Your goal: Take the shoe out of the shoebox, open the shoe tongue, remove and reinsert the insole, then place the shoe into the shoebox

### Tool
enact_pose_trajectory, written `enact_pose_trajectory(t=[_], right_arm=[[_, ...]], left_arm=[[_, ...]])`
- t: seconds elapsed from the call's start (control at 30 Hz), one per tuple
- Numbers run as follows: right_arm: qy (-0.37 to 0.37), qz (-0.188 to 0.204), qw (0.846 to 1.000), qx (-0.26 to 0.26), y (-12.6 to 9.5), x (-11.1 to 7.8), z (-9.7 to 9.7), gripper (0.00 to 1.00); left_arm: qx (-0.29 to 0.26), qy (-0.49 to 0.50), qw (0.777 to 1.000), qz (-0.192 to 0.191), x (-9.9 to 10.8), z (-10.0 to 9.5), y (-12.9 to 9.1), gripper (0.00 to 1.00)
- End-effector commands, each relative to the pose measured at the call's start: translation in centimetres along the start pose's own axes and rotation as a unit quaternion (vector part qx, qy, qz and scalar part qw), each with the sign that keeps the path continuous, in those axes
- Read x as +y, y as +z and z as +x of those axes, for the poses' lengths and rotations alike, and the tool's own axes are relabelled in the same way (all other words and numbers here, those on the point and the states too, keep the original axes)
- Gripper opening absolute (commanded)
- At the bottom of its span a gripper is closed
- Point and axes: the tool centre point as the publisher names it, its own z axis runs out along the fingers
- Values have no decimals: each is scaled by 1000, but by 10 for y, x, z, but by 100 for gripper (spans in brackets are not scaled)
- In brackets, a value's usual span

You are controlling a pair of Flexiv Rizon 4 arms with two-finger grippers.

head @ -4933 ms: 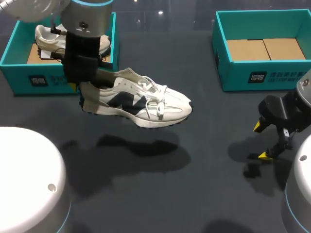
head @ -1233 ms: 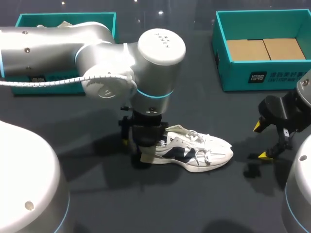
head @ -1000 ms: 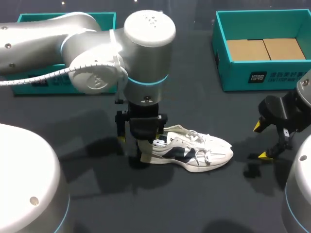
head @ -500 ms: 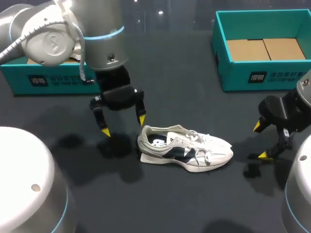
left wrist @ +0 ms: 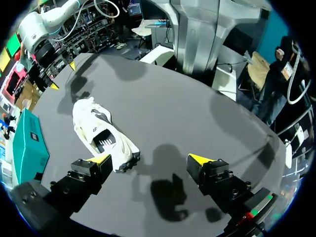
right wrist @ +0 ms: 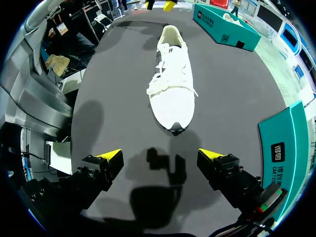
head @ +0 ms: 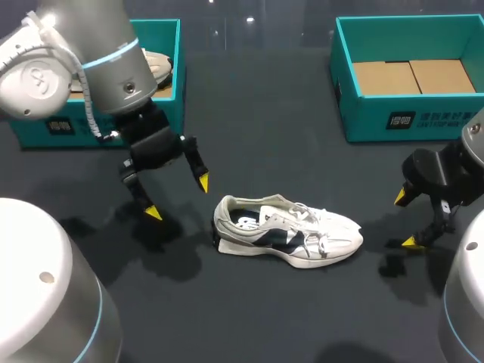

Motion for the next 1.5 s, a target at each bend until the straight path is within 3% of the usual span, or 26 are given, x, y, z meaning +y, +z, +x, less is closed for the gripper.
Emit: enact_pose_trajectory(t=[0.03,0.2,0.27,0.33,0.73,0.83,1.2,1.5], right_arm=[[0,1,1000,-2,0,0,2,100],[0,1,1000,-2,0,0,2,100],[0,1,1000,-2,0,0,2,100],[0,1,1000,-2,0,0,2,100],[0,1,1000,-2,0,0,2,100],[0,1,1000,-2,0,0,2,100],[0,1,1000,-2,0,0,2,100],[0,1,1000,-2,0,0,2,100]], left_arm=[[-129,-54,989,53,10,17,0,100],[-180,-99,974,91,15,29,1,100],[-197,-118,965,125,15,34,4,100],[-199,-143,964,104,14,37,8,100],[-199,-143,964,104,14,37,8,100],[-233,-175,945,151,28,39,18,100],[-294,-222,900,231,68,61,49,100],[-294,-222,900,231,68,61,49,100]])
